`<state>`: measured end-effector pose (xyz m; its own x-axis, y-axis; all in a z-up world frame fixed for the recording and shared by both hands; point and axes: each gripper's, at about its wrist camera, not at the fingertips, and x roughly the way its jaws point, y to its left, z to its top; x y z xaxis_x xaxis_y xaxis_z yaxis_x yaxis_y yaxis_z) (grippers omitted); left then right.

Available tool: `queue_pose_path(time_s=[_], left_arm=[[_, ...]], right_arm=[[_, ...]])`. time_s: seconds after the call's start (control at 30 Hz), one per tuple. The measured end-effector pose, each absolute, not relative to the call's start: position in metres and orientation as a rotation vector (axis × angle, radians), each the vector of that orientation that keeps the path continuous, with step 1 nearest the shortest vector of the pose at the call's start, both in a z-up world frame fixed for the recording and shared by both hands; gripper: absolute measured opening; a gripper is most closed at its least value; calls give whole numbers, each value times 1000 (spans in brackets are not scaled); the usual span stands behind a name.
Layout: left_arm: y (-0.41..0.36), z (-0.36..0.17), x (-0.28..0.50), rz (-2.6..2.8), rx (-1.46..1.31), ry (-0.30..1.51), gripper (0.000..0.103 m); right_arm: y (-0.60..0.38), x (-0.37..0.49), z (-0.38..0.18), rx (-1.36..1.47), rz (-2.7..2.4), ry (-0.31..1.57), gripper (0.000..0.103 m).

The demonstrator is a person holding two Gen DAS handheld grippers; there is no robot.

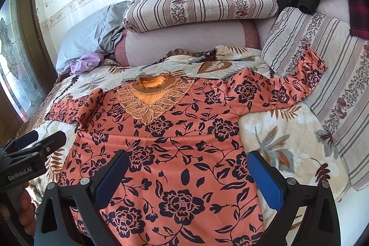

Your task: Fold small clothes

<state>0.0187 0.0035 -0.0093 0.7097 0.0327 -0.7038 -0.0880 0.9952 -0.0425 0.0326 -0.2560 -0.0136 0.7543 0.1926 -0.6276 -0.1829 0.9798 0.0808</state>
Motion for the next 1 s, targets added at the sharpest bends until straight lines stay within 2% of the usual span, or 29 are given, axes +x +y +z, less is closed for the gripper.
queue_pose_path(time_s=[1.0], left_arm=[[-5,-12,34,71,-48,795,103]], right_arm=[[-250,51,-17,16,222,685,103]])
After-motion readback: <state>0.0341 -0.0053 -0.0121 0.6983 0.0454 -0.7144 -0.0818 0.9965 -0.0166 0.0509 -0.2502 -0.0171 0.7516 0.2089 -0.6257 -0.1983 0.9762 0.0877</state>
